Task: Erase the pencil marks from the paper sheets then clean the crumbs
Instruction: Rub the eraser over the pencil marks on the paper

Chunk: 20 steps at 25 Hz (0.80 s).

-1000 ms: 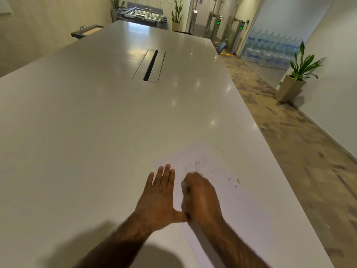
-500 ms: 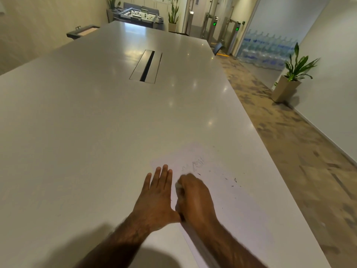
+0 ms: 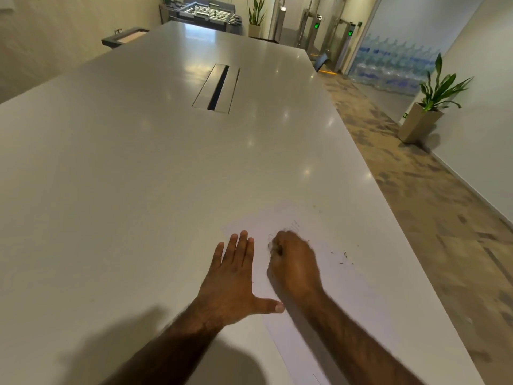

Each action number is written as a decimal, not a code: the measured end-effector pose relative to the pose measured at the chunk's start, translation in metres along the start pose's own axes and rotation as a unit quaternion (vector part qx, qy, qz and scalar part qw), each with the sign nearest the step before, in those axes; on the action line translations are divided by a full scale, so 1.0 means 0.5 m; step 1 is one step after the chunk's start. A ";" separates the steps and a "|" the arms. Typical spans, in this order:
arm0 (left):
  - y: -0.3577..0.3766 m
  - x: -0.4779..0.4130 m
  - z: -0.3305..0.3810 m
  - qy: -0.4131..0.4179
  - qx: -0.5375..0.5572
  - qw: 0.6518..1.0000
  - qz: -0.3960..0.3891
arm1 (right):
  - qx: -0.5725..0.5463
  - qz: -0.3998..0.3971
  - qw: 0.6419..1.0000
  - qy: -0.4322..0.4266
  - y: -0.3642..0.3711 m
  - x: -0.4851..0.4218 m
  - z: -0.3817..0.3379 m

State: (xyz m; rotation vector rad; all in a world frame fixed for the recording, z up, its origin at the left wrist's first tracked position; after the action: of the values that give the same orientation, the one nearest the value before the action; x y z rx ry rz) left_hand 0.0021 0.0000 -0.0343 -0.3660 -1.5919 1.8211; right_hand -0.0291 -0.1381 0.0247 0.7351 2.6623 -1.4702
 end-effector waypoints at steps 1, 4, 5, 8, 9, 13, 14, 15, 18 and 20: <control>0.000 0.001 0.000 -0.001 0.005 1.000 -0.006 | -0.004 0.018 0.999 0.031 -0.018 -0.028 0.014; -0.001 0.004 0.003 -0.004 0.012 1.000 -0.012 | -0.026 0.008 0.999 0.045 -0.033 -0.044 0.034; -0.001 0.003 0.003 -0.005 0.011 1.000 -0.009 | -0.026 -0.008 0.999 0.019 -0.023 -0.019 0.025; 0.000 0.001 0.002 -0.006 -0.007 1.000 -0.003 | -0.031 -0.064 0.997 -0.024 0.009 0.053 0.008; 0.001 0.002 0.002 -0.007 -0.007 1.000 -0.007 | -0.048 -0.060 0.997 -0.001 0.011 0.053 0.015; -0.016 -0.004 0.014 -0.004 -0.008 1.000 0.016 | -0.119 -0.048 0.990 0.055 -0.007 0.031 0.042; -0.019 -0.008 0.022 0.007 -0.007 1.000 0.027 | -0.117 -0.058 0.991 0.038 -0.006 0.036 0.040; -0.018 -0.011 0.028 0.018 -0.004 0.999 0.034 | -0.111 -0.068 0.991 0.022 -0.003 0.042 0.038; -0.011 -0.016 0.038 0.028 -0.020 0.999 0.040 | -0.098 -0.069 0.993 0.024 -0.003 0.031 0.043; -0.010 -0.019 0.039 0.021 -0.026 0.999 0.036 | -0.079 -0.035 0.994 0.065 -0.015 0.000 0.053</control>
State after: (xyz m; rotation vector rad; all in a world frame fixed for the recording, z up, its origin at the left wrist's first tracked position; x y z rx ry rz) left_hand -0.0014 -0.0209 -0.0275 -0.4876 -1.6183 1.8157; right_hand -0.0376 -0.1626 0.0157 0.7571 2.8894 -1.2452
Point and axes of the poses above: each hand's wrist, its own x-axis away from the middle knuckle, its own y-axis out of the palm, z = x × y, the point moved 5 cm from there along -x, towards the middle knuckle, and after that the axes turned 3 degrees about -x, right-handed, at the moved point
